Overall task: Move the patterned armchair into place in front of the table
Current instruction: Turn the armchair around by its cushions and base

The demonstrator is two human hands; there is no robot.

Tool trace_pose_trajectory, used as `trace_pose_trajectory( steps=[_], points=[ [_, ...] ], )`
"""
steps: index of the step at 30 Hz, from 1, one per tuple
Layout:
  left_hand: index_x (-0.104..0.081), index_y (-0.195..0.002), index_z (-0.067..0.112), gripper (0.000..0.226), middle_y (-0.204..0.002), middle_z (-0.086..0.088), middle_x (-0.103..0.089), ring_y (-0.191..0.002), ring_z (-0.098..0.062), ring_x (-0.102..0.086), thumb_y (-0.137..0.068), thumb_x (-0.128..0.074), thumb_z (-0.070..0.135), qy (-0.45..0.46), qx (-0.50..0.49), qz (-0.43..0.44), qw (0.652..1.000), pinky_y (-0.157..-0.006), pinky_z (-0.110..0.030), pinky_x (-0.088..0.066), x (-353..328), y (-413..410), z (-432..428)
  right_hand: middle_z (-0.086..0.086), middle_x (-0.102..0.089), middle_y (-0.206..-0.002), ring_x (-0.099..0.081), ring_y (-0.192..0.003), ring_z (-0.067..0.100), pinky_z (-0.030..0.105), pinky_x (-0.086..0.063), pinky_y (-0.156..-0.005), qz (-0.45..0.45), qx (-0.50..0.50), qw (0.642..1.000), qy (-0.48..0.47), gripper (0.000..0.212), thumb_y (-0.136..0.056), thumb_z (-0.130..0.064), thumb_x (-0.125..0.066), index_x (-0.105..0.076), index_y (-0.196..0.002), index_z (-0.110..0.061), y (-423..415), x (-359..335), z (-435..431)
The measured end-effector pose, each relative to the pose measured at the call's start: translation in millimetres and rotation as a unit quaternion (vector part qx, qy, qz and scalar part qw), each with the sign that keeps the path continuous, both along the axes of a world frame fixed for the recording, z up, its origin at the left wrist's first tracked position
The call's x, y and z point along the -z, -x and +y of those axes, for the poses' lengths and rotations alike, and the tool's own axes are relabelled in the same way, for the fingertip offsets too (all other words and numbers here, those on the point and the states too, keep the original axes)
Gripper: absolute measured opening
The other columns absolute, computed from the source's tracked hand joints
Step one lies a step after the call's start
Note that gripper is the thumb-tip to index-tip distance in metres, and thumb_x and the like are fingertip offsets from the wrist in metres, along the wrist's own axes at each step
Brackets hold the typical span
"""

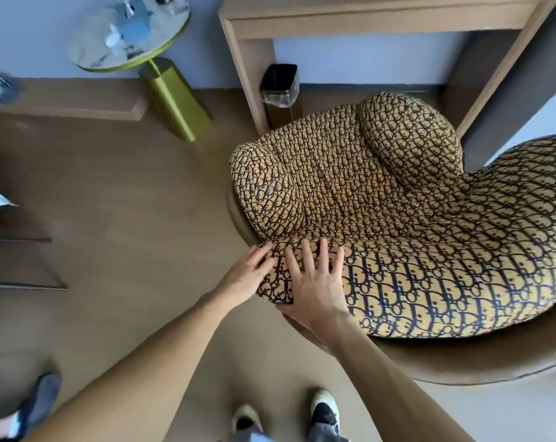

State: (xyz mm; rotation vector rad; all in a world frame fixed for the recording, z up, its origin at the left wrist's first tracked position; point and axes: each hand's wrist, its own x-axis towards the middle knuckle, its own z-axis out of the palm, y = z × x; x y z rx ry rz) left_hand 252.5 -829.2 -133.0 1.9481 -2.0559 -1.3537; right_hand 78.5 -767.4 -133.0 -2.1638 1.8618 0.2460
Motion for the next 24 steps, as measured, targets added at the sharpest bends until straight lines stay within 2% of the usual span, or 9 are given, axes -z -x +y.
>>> trace_pose_trajectory(
  steps=[3,5,9,12,15,17,19,21,24],
  points=[
    [-0.039,-0.154,0.033,0.049,-0.163,0.003,-0.036,-0.151,-0.017,-0.029,-0.106,-0.043,0.042,0.062,-0.015,0.022,0.998,-0.124,-0.035,-0.023,10,-11,-3,0.016,0.0,-0.172,0.005,-0.156,0.048,0.077,0.008,-0.117,-0.006,-0.029,0.999,-0.039,0.125,-0.072,-0.088,-0.052,0.006,-0.162,-0.022,-14,2,-24],
    [-0.046,-0.151,0.034,0.045,-0.16,0.004,-0.041,-0.149,-0.011,-0.032,-0.106,-0.048,0.038,0.084,-0.031,0.065,0.994,-0.124,-0.034,-0.024,23,-20,-7,0.016,-0.001,-0.172,0.004,-0.156,0.047,0.075,0.007,-0.119,-0.028,-0.033,0.998,-0.051,0.122,-0.073,-0.089,-0.05,0.003,-0.162,-0.024,-24,2,-35],
    [-0.056,-0.139,0.039,0.035,-0.149,0.004,-0.054,-0.139,-0.013,-0.047,-0.104,-0.053,0.036,-0.004,-0.082,0.121,0.989,-0.121,-0.042,-0.033,44,-47,-54,0.012,-0.007,-0.173,0.002,-0.157,0.043,0.073,0.006,-0.12,-0.057,0.002,0.996,-0.062,0.106,-0.079,-0.092,-0.017,-0.004,-0.162,-0.028,-47,2,-61],
    [-0.051,-0.143,0.04,0.041,-0.153,0.001,-0.051,-0.141,-0.022,-0.047,-0.102,-0.054,0.04,-0.019,-0.009,0.017,1.0,-0.118,-0.043,-0.035,65,-80,-115,0.012,-0.007,-0.172,-0.001,-0.157,0.044,0.073,0.006,-0.119,-0.061,0.055,0.992,-0.098,0.098,-0.082,-0.089,-0.006,-0.005,-0.161,-0.03,-67,8,-88],
    [-0.039,-0.152,0.033,0.059,-0.156,-0.004,-0.044,-0.133,-0.03,-0.052,-0.098,-0.061,0.034,0.018,0.082,-0.107,0.991,-0.111,-0.046,-0.044,87,-112,-183,0.016,-0.012,-0.171,-0.005,-0.156,0.048,0.075,0.003,-0.118,-0.041,0.124,0.98,-0.151,0.092,-0.089,-0.082,-0.015,-0.014,-0.16,-0.025,-93,17,-125],
    [-0.036,-0.154,0.031,0.065,-0.161,-0.007,-0.034,-0.131,-0.035,-0.053,-0.096,-0.064,0.026,0.03,0.14,-0.142,0.979,-0.106,-0.051,-0.048,98,-125,-226,0.02,-0.021,-0.168,-0.01,-0.154,0.049,0.076,0.002,-0.118,-0.026,0.159,0.97,-0.182,0.085,-0.092,-0.075,-0.022,-0.025,-0.158,-0.021,-112,20,-145],
    [-0.035,-0.156,0.03,0.071,-0.167,-0.007,-0.021,-0.144,-0.036,-0.039,-0.094,-0.065,0.015,0.037,0.201,-0.149,0.968,-0.117,-0.055,-0.037,110,-131,-264,0.022,-0.032,-0.164,-0.016,-0.153,0.05,0.078,0.002,-0.116,-0.022,0.2,0.96,-0.196,0.076,-0.091,-0.068,-0.027,-0.037,-0.15,-0.022,-125,21,-156],
    [-0.033,-0.157,0.031,0.074,-0.17,-0.006,-0.015,-0.152,-0.036,-0.022,-0.093,-0.066,0.013,0.089,0.276,-0.181,0.94,-0.125,-0.055,-0.017,121,-131,-307,0.024,-0.044,-0.154,-0.023,-0.15,0.051,0.079,-0.004,-0.114,-0.019,0.238,0.95,-0.202,0.066,-0.088,-0.064,-0.028,-0.047,-0.135,-0.023,-136,22,-163],
    [-0.028,-0.158,0.035,0.079,-0.171,-0.006,-0.011,-0.156,-0.033,-0.011,-0.092,-0.068,0.017,0.158,0.345,-0.192,0.905,-0.125,-0.055,-0.007,130,-116,-359,0.023,-0.052,-0.146,-0.026,-0.148,0.053,0.081,-0.007,-0.11,-0.007,0.28,0.933,-0.227,0.056,-0.09,-0.064,-0.03,-0.049,-0.125,-0.024,-149,20,-172]
  ],
)
